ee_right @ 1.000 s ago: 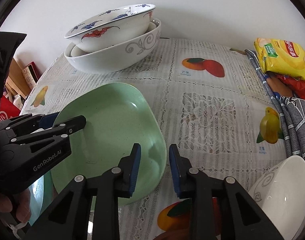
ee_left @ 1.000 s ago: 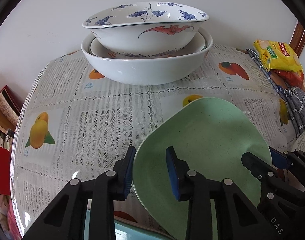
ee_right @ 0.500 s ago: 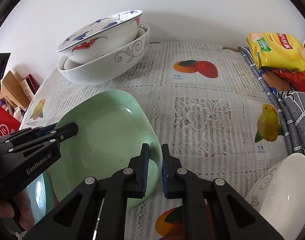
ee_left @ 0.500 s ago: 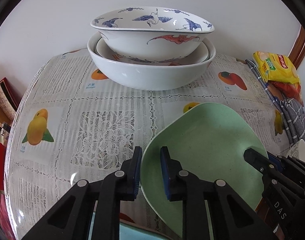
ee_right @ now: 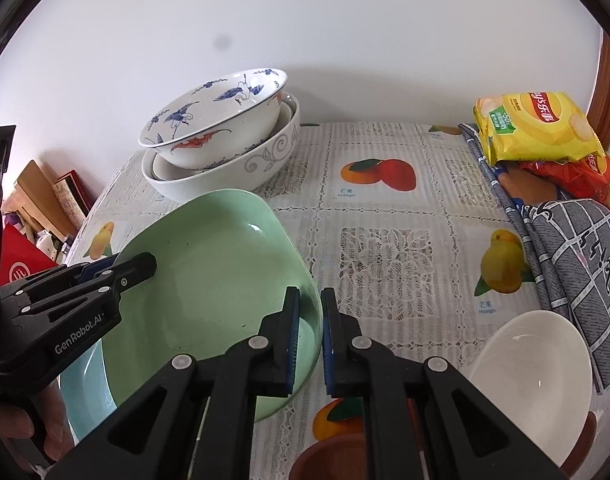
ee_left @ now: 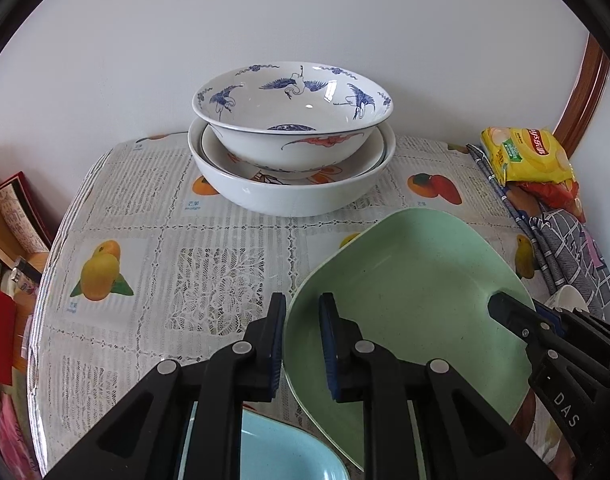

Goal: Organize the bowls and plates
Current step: 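Lift the green plate with both tools and carry it over the light-blue plate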

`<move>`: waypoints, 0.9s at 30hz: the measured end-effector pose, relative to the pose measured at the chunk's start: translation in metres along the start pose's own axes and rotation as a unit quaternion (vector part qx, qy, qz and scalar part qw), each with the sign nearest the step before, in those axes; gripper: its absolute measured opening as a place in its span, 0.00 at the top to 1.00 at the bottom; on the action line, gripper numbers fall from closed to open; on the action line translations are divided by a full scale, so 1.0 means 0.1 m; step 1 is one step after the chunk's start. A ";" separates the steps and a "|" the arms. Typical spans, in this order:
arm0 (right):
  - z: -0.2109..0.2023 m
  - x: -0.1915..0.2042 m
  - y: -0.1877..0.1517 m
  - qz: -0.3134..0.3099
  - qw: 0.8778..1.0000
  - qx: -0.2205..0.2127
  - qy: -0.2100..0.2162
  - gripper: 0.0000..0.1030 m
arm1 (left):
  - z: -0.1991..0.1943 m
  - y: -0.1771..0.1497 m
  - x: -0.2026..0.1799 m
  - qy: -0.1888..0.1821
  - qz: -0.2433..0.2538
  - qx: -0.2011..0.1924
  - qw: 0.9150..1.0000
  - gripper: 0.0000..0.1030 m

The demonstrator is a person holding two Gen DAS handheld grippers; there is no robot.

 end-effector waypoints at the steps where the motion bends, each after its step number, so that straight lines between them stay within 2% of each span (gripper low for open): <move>1: -0.04 0.01 0.00 -0.001 1.000 -0.002 0.000 0.90 | -0.05 0.00 0.00 0.000 0.000 -0.002 1.000 0.84; 12: -0.60 0.06 -0.05 -0.002 0.999 -0.035 -0.001 0.92 | -0.55 -0.12 -0.12 -0.004 0.002 -0.024 1.000 0.84; 27: -1.23 -0.12 -0.39 0.016 0.998 -0.058 -0.007 0.92 | -1.04 -0.45 -0.42 -0.018 0.020 -0.039 0.999 0.84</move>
Point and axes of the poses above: each gripper's, at about its wrist camera, not at the fingertips, and z roughly the way its jaws point, x to its left, y to its top, the point moved 10 cm from there along z, roughly the way its jaws point, and after that the axes turned 4 degrees about -z, right-handed, at the moved point
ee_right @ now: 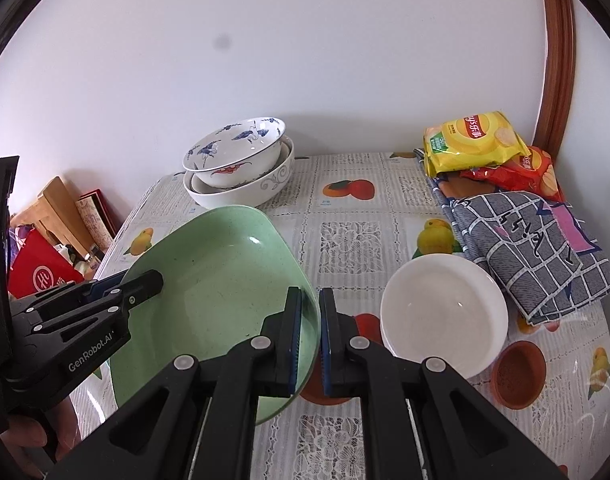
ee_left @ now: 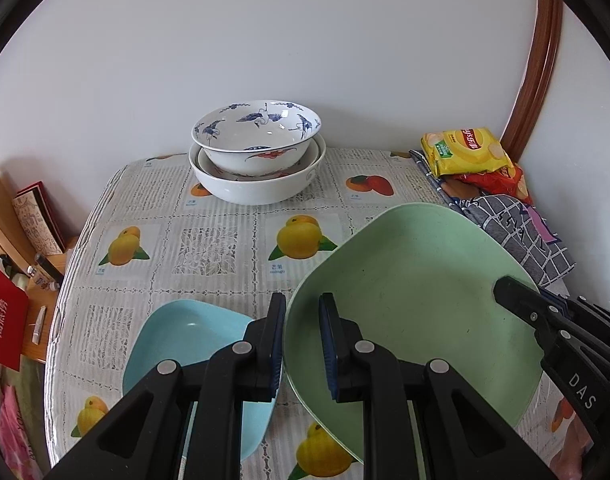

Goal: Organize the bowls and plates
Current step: 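Lift the green plate with both tools and carry it over the light-blue plate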

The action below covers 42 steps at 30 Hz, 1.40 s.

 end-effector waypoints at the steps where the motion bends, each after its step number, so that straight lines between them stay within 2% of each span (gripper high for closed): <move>1: -0.03 -0.02 -0.02 0.002 1.000 -0.001 -0.001 0.92 | -0.03 -0.02 -0.02 -0.001 0.001 -0.001 1.000 0.84; 11: -0.30 -0.06 -0.22 0.011 1.000 -0.007 -0.005 0.92 | -0.25 -0.21 -0.08 -0.009 0.004 -0.006 1.000 0.84; 20: -0.36 0.02 -0.35 0.014 1.000 -0.004 0.003 0.92 | -0.37 -0.32 -0.01 -0.007 0.001 -0.011 1.000 0.84; 30: -0.29 0.26 -0.41 0.001 1.000 0.001 0.010 0.92 | -0.36 -0.42 0.24 -0.002 -0.017 -0.006 1.000 0.84; 42: -0.02 0.64 -0.45 -0.026 0.999 0.023 0.027 0.92 | -0.22 -0.54 0.69 0.012 -0.052 0.008 0.999 0.84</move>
Point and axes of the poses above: each gripper's, at about its wrist camera, not at the fingertips, and z roughly the way its jaws point, x to its left, y to its top, the point moved 10 cm from there along z, roughly the way its jaws point, and after that the axes turned 4 degrees about -z, right-handed, at the moved point
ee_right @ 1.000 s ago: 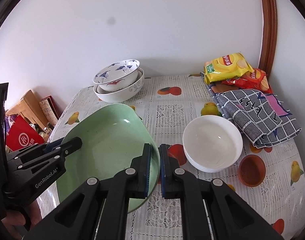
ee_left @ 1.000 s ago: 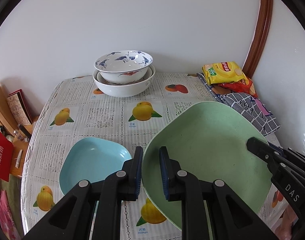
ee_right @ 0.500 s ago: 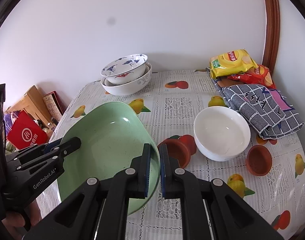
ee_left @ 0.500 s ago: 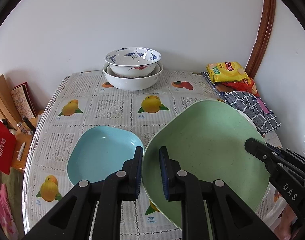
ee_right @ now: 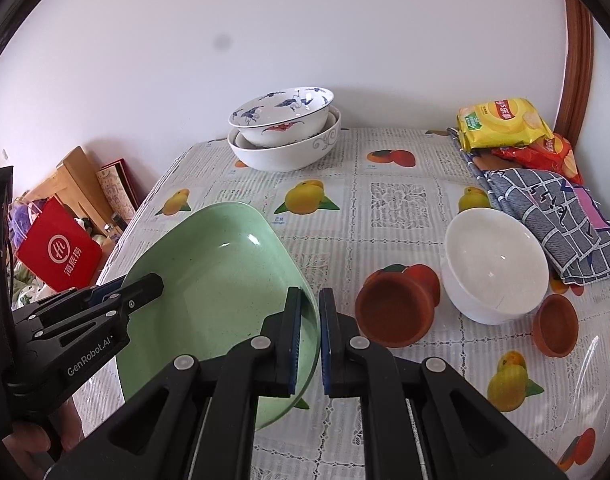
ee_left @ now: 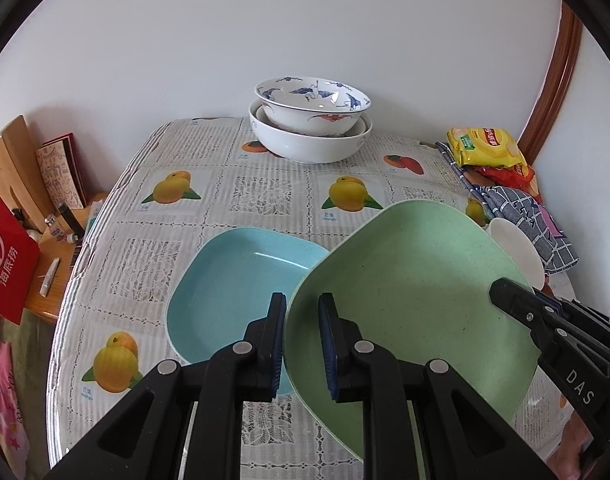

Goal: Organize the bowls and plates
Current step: 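Lift the green plate with both tools and carry it over the light-blue plate, then lower the green plate onto the light-blue plate and open both tools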

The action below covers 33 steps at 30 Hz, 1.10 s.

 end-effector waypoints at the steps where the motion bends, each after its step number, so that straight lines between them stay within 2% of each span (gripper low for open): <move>1: 0.03 0.04 0.00 -0.004 1.000 0.002 0.002 0.92 | 0.02 0.00 0.04 0.000 -0.004 0.003 1.000 0.84; 9: 0.27 0.36 0.02 -0.023 0.999 0.019 0.018 0.92 | 0.12 -0.08 0.41 0.017 -0.025 0.018 0.999 0.84; 22: 0.70 0.74 -0.17 -0.039 0.996 0.066 0.054 0.92 | 0.32 -0.26 0.87 0.047 -0.054 0.052 0.996 0.84; 33: 0.94 0.91 0.00 -0.065 0.993 0.079 0.060 0.91 | 0.44 -0.20 1.05 0.062 -0.066 0.064 0.994 0.84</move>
Point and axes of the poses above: each gripper's, at about its wrist camera, not at the fingertips, and z roughly the way its jaws point, x to its left, y to its top, the point moved 10 cm from there along z, roughly the way its jaws point, and after that the axes turned 4 degrees about -z, right-handed, at the moved point
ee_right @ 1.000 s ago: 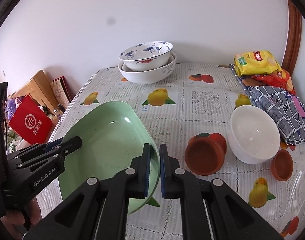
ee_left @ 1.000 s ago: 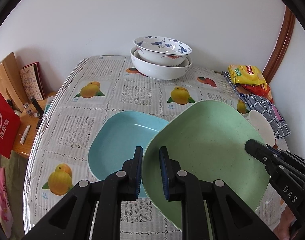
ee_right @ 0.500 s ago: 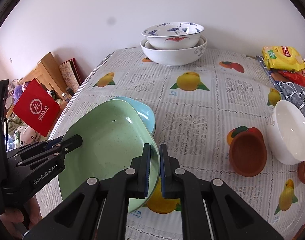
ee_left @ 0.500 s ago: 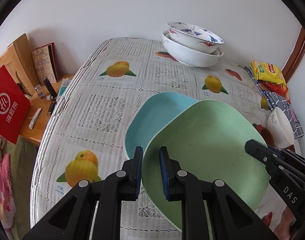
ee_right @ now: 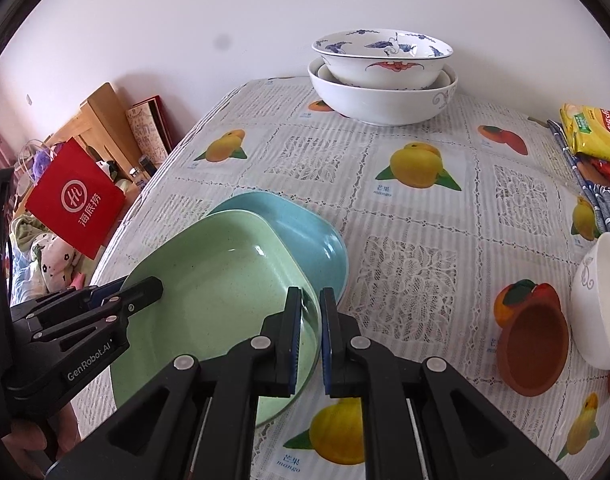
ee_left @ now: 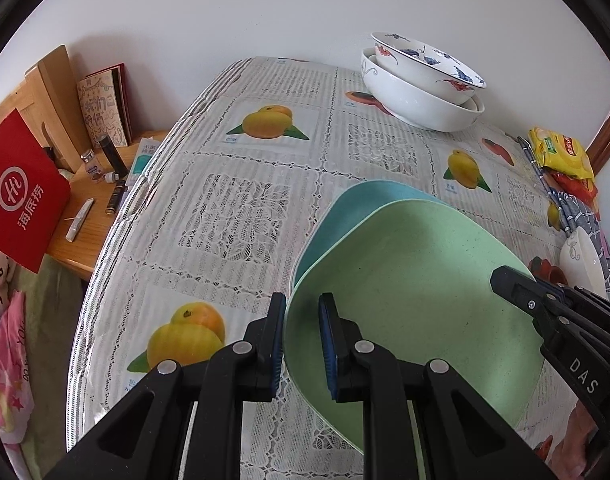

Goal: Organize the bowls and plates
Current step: 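Lower the green plate onto the light-blue plate and open both tools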

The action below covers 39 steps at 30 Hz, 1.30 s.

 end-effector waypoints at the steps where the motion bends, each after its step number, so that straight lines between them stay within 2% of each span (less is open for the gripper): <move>1: 0.02 -0.01 0.02 0.001 1.000 0.001 0.001 0.91 | 0.02 0.02 0.00 0.002 -0.001 0.001 1.000 0.84; 11: 0.26 -0.06 0.16 -0.011 1.000 0.010 0.006 0.89 | 0.15 0.09 -0.02 0.011 0.005 0.003 1.000 0.84; 20: 0.36 -0.06 0.28 -0.023 1.000 -0.004 0.019 0.88 | 0.23 0.13 -0.01 0.021 0.007 0.000 1.000 0.84; 28: 0.37 -0.04 0.36 -0.034 0.999 -0.018 0.032 0.84 | 0.20 0.16 -0.02 0.008 0.002 -0.005 1.000 0.80; 32: 0.33 0.03 0.38 -0.046 0.998 -0.026 0.038 0.71 | 0.13 0.17 -0.07 0.002 0.006 -0.016 1.000 0.70; 33: 0.31 0.04 0.39 -0.048 0.998 -0.029 0.035 0.70 | 0.10 0.18 -0.09 0.001 0.007 -0.020 1.000 0.64; 34: 0.29 0.05 0.39 -0.051 0.998 -0.033 0.032 0.65 | 0.08 0.19 -0.10 0.000 0.008 -0.024 1.000 0.56; 35: 0.27 0.05 0.40 -0.052 0.998 -0.038 0.029 0.58 | 0.06 0.20 -0.11 0.000 0.009 -0.028 1.000 0.53; 39: 0.15 0.03 0.44 -0.040 0.997 -0.061 0.038 0.47 | 0.00 0.20 -0.14 -0.004 0.012 -0.036 0.999 0.51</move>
Point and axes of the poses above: each gripper's, at about its wrist camera, not at the fingertips, and z roughly the way its jaws point, x to its left, y to its top, the point moved 10 cm from there along z, roughly the way its jaws point, and after that the axes turned 4 degrees about -z, right-handed, at the moved point
